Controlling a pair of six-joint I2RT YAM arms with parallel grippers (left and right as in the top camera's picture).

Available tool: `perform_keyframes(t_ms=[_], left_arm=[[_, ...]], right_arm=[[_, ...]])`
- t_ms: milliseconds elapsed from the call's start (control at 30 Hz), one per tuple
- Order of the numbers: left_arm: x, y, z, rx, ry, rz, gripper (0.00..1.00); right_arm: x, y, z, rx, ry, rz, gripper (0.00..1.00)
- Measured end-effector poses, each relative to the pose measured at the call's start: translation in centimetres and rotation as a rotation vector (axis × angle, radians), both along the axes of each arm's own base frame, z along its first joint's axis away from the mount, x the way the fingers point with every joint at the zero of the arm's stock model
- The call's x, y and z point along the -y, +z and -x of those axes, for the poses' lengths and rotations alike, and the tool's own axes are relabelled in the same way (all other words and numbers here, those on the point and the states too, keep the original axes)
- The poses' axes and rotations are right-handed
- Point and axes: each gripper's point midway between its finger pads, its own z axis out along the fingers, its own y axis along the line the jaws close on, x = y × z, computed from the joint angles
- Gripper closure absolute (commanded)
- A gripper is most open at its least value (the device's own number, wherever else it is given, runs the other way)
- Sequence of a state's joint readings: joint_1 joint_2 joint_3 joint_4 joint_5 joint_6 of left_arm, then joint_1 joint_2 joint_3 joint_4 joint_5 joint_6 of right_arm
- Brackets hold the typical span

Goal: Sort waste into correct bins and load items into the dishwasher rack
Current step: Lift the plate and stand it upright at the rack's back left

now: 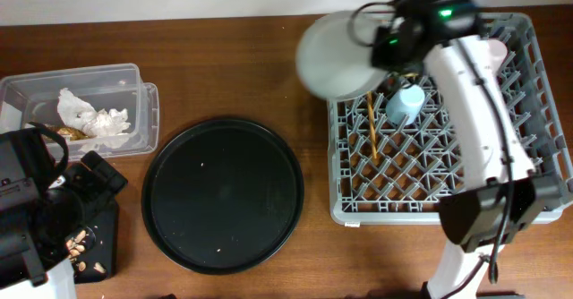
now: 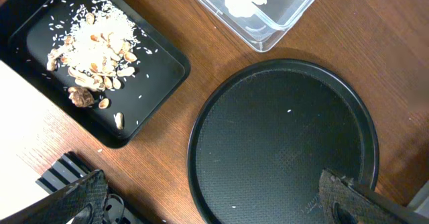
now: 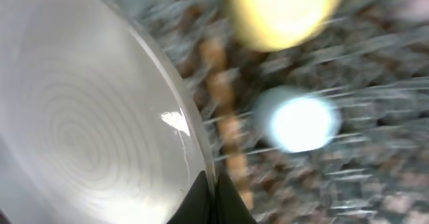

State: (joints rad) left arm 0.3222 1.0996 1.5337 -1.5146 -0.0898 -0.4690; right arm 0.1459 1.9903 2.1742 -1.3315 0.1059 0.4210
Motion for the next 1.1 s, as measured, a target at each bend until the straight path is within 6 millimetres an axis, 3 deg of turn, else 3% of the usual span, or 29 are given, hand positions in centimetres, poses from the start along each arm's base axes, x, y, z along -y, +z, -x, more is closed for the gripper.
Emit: perform_keyframes(t_ms=[67,133,200,300,467,567,700,833,1000,1100], left_arm=[[0.0,0.0,0.0,0.000,0.000,0.000,0.01],[0.0,0.0,0.0,0.000,0.000,0.000,0.01],[0.0,0.0,0.0,0.000,0.000,0.000,0.01],[0.0,0.0,0.0,0.000,0.000,0.000,0.01],[0.0,0.0,0.0,0.000,0.000,0.000,0.01],[0.0,0.0,0.0,0.000,0.000,0.000,0.01],[0.0,0.0,0.0,0.000,0.000,0.000,0.01],[0.0,0.0,0.0,0.000,0.000,0.000,0.01],[0.0,0.0,0.0,0.000,0.000,0.000,0.01],[0.0,0.0,0.0,0.000,0.000,0.000,0.01]], right_arm=[[7.1,0.5,-0.2,0.014,-0.159,0.150,0.96],[10.1,1.0,0.0,0.023,-0.230,0.234,0.96],[11.7,1.9,-0.3,0.056,-0.276,0.324,0.96],[12.5,2.9,-1.2,0.110,-0.309,0.399,0.96],[10.2,1.5,-2.5,0.107,-0.262,0.423,0.96],[6.8,0.5,-3.6,0.118,-0.195,0.422,0.96],[4.0,1.0,-4.1,0.162,-0.155,0.451,0.96],[3.6,0.8,-4.3,0.167,-0.151,0.471,0.96],[2.9,-3.1,-5.2,0.095,-0.124,0.497,0.96],[1.3,-3.4,-5.5,0.108,-0.098,0.530,0.96]])
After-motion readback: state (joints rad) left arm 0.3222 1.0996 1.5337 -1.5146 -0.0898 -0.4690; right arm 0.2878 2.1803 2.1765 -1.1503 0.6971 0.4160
